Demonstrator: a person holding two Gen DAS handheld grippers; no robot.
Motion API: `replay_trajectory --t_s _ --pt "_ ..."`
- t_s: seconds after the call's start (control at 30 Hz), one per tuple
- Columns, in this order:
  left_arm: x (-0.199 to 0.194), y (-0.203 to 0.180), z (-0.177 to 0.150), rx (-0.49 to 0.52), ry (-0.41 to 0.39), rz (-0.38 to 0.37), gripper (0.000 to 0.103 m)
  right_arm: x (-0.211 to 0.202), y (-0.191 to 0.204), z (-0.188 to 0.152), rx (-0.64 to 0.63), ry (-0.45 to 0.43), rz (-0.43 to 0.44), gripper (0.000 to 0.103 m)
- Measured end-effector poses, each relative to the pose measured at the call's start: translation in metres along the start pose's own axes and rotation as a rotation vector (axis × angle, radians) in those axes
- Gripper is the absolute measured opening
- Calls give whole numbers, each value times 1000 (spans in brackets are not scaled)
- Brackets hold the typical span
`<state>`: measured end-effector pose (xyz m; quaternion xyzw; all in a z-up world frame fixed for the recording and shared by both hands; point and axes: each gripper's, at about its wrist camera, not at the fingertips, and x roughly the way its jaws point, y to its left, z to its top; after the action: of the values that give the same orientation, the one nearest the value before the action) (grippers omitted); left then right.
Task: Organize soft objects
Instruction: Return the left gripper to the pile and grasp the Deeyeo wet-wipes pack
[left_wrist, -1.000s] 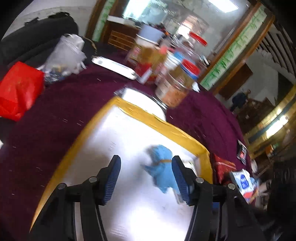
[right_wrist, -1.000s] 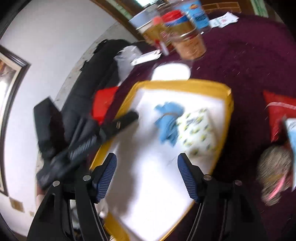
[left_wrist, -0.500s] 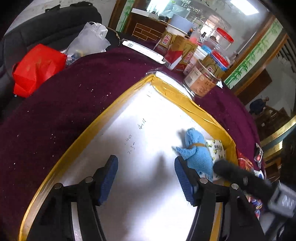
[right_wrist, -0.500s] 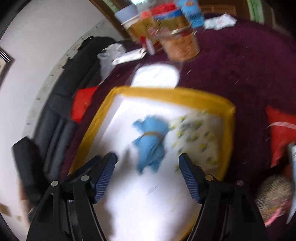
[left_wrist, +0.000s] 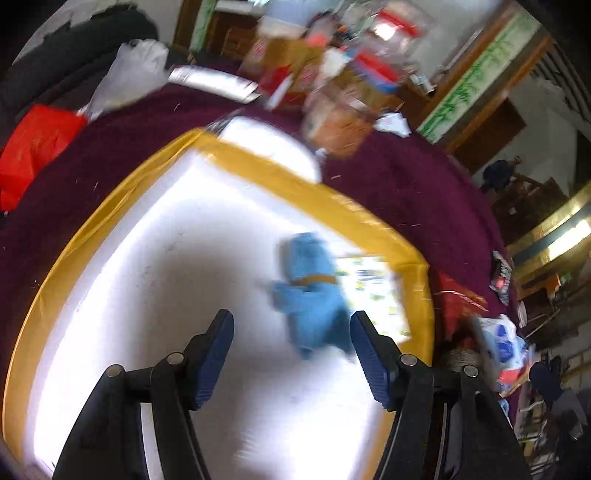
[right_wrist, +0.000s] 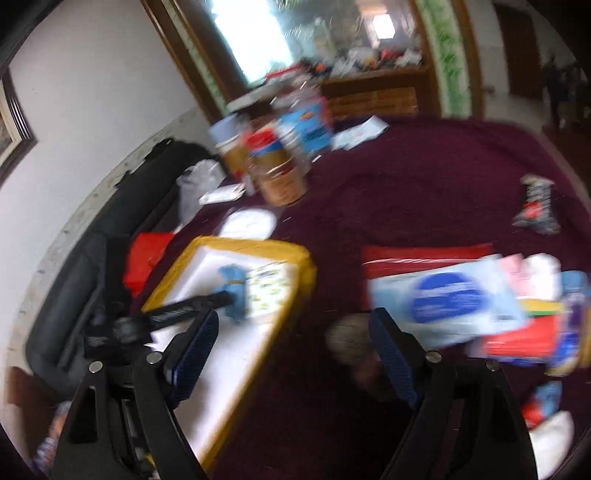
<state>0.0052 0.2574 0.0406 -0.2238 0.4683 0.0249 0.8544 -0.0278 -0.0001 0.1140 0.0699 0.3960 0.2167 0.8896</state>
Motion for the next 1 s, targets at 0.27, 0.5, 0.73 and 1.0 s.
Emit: replay_trajectory --t_s 0.27,0.5,0.73,1.0 --pt "-74 -82 -53 301 -307 148 81 -78 -56 -38 -29 -291 -329 103" --pt "-106 -139 -94 475 -506 245 95 -109 -128 -63 137 -279 -370 103" --pt "-100 -176 -112 551 -482 242 97 -153 -165 -87 156 -349 -492 103" --pt "-83 -203 -131 638 -465 231 97 -157 -202 -95 228 -398 -482 103"
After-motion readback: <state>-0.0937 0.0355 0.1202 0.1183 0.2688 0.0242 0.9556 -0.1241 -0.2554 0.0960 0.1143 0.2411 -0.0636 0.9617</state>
